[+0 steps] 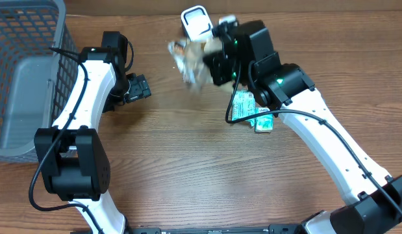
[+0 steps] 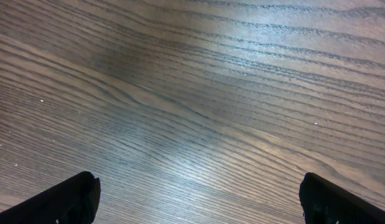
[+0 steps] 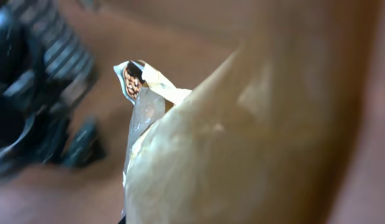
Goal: Scan the item barcode
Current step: 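Lift the snack bag up toward the white scanner with the right gripper, then hold the snack bag against the scanner window with the right gripper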
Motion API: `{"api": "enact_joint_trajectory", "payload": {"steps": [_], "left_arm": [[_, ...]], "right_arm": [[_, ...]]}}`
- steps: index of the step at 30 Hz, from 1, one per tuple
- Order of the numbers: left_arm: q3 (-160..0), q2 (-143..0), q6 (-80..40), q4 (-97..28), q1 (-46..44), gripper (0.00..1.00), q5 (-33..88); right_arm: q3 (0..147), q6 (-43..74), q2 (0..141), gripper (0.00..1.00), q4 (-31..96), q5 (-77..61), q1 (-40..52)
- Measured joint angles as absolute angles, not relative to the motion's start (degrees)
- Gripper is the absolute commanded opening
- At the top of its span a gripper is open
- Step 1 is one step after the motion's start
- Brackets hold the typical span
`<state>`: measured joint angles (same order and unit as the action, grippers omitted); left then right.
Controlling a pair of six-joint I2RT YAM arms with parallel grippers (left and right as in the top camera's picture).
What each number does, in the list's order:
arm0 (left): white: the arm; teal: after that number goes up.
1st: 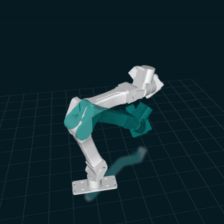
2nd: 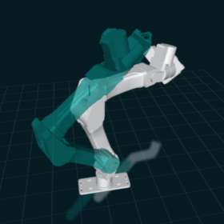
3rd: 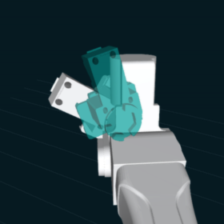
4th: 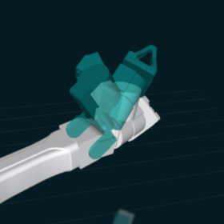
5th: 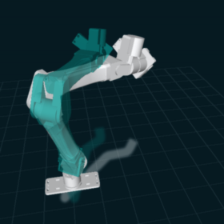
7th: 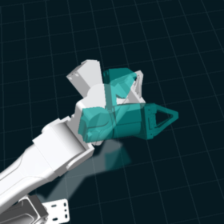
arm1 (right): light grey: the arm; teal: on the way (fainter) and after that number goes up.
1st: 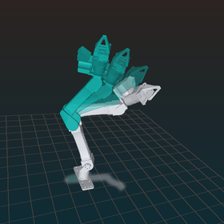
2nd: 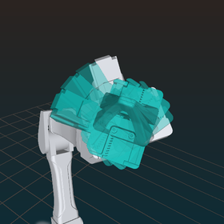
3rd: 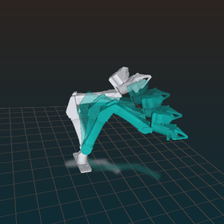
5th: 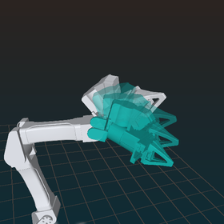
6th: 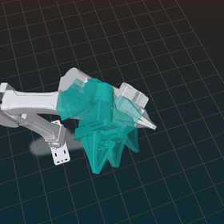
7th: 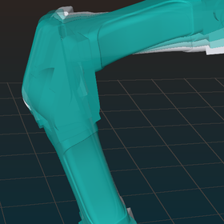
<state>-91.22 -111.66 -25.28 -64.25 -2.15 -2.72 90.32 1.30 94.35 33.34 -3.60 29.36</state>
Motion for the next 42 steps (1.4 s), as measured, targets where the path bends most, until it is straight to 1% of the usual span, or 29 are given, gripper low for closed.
{"api": "enact_joint_trajectory", "payload": {"steps": [3, 8, 14, 22, 35, 42], "left_arm": [[-91.2, -111.7, -25.3, -64.2, -2.2, 1.00, -2.7], [-91.2, -111.7, -25.3, -64.2, -2.2, 1.00, -2.9], [-91.2, -111.7, -25.3, -64.2, -2.2, 1.00, -2.9], [-91.2, -111.7, -25.3, -64.2, -2.2, 0.99, -2.9], [-91.2, -111.7, -25.3, -64.2, -2.2, 1.00, -2.9], [-91.2, -111.7, -25.3, -64.1, -2.2, 1.00, -2.9]], "right_arm": [[90.4, -6.2, 94.3, 0.04, 29.2, 2.4, 30.2], [90.4, -16.5, 94.7, 0.04, 23.7, 7.8, 31.9], [90.4, -24.9, 98.1, 0.04, 20.2, 12.3, 32.7], [90.4, -35.4, 105.7, 0.04, 14.5, 14.3, 32.7], [90.4, -51.6, 112.4, 0.04, -5.5, 15.3, 32.7], [90.4, -55.2, 114.2, 0.04, -10.3, 15.3, 32.6]]}}
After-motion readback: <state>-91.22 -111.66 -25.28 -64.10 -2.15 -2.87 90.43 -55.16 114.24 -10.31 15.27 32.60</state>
